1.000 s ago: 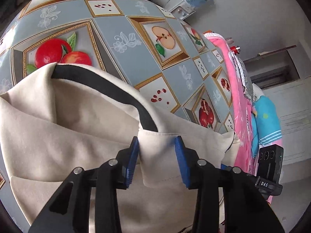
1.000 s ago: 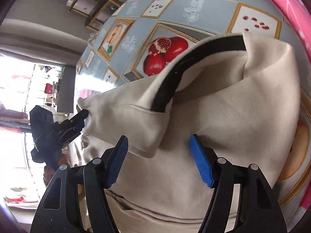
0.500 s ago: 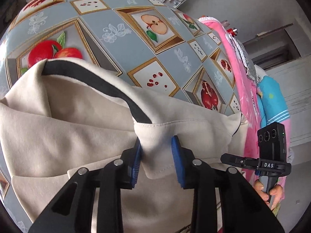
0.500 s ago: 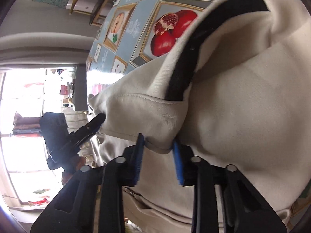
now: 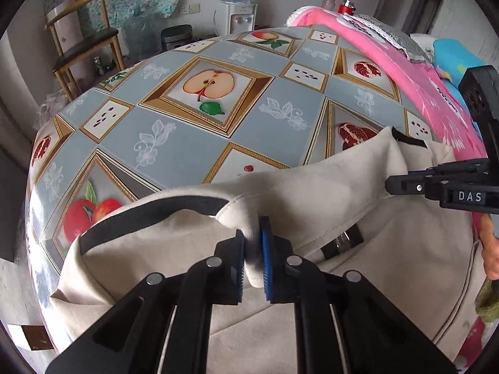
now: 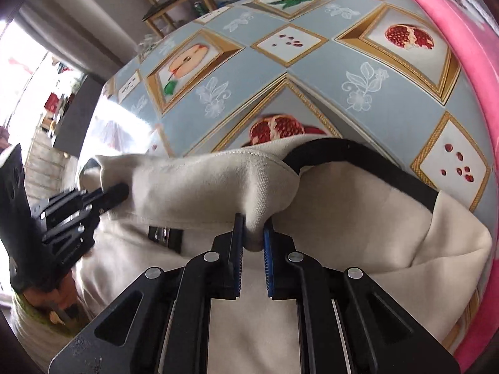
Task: Fold large clothes
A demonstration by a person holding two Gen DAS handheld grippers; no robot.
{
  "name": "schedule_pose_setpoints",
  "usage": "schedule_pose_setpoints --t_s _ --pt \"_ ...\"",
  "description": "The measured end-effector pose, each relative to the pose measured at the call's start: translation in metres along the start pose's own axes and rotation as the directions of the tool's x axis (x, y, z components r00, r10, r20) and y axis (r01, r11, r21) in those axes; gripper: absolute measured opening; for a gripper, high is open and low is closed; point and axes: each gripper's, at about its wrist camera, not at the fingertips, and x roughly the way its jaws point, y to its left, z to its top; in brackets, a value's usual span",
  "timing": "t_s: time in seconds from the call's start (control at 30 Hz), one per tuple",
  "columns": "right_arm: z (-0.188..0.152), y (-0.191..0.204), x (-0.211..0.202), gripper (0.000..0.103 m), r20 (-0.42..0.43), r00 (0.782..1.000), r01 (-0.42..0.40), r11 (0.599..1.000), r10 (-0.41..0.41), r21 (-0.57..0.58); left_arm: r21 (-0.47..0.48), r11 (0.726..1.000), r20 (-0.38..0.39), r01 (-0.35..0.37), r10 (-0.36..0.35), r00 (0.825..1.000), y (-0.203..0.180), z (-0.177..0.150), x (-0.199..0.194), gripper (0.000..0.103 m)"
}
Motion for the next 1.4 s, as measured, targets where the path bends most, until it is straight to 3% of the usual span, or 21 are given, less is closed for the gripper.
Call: schedule_pose_setpoints --t_s 0.2,0.27,0.3,0.33,0.4,0.5,0.6,0.7,0.73,0.8,0.93,1.03,1.1,1.17,1.23,1.3,1.4 --pt "-0.021 -0.001 -0.003 0.012 0.028 1.0 -0.011 0.999 0.013 -0.053 0.064 0.998 0.033 -0.016 0.014 0.999 -0.004 -0.016 0.001 0.01" --pt "-0.023 0.003 -0.007 0.028 0.04 0.999 0.037 0.998 -0.035 -0.056 0.045 0.999 0.025 -0.004 0.003 1.0 -0.002 -0.014 0.002 0.01" --pt "-0.025 0.006 -0.014 0.048 0.062 0.992 0.115 0.991 -0.112 -0.061 0.046 0.999 0.023 -0.002 0.0 1.0 -0.002 -0.015 0.0 0.01" --pt "-0.027 0.008 -0.026 0.055 0.103 0.977 0.193 0.979 -0.186 -0.061 0.052 0.999 0.024 -0.002 0.001 1.0 -0.003 -0.016 0.0 0.01" --pt "-0.032 0.009 -0.052 0.055 0.188 0.942 0.292 0.955 -0.279 -0.047 0.062 0.998 0.029 -0.005 0.003 1.0 -0.004 -0.017 -0.001 0.01" --pt "-0.031 0.016 -0.082 0.055 0.294 0.92 0.278 0.96 -0.26 -0.021 0.06 0.998 0.03 -0.008 0.006 1.0 -0.005 -0.017 -0.001 0.01" --pt "-0.026 0.047 -0.08 0.046 0.324 0.934 0.197 0.973 -0.149 -0.123 0.034 0.999 0.029 -0.005 0.004 1.0 -0.004 -0.017 -0.001 0.01" --pt "-0.021 0.077 -0.046 0.035 0.271 0.961 0.125 0.966 -0.06 -0.229 0.013 1.0 0.036 -0.002 0.002 0.999 -0.002 -0.018 -0.001 0.012" --pt "-0.018 0.079 -0.029 0.027 0.23 0.971 0.112 0.966 -0.058 -0.231 0.005 1.0 0.039 -0.004 0.004 0.999 -0.001 -0.019 -0.002 0.016" --pt "-0.014 0.074 0.004 0.023 0.14 0.986 0.121 0.973 -0.094 -0.199 -0.022 1.0 0.041 0.002 -0.001 0.999 0.006 -0.02 -0.008 0.023" --pt "-0.018 0.058 0.007 0.023 0.133 0.99 0.059 0.985 -0.038 -0.162 -0.103 0.995 0.136 0.015 -0.001 0.991 0.029 -0.026 -0.041 0.024" --pt "-0.015 0.06 0.009 0.023 0.135 0.99 0.074 0.982 -0.051 -0.172 -0.101 0.992 0.179 0.077 -0.058 0.982 0.028 -0.021 -0.054 0.024" --pt "-0.016 0.064 0.008 0.023 0.131 0.989 0.087 0.98 -0.064 -0.181 -0.071 0.992 0.163 0.104 -0.092 0.982 0.018 -0.013 -0.05 0.024" --pt "-0.02 0.062 0.006 0.021 0.127 0.99 0.081 0.979 -0.058 -0.189 -0.062 0.989 0.09 0.136 -0.13 0.987 0.01 -0.009 -0.033 0.024" --pt "-0.021 0.05 0.0 0.018 0.131 0.989 0.089 0.982 -0.067 -0.168 -0.063 0.995 0.008 0.077 -0.077 0.997 0.006 -0.01 -0.009 0.023" --pt "-0.022 0.032 -0.006 0.013 0.143 0.982 0.142 0.981 -0.123 -0.134 -0.074 0.994 0.031 0.077 -0.075 0.997 0.005 -0.015 -0.006 0.023" --pt "-0.02 -0.003 -0.016 0.012 0.131 0.983 0.14 0.989 -0.132 -0.051 -0.064 0.995 0.05 0.074 -0.07 0.996 0.004 -0.02 -0.006 0.023"
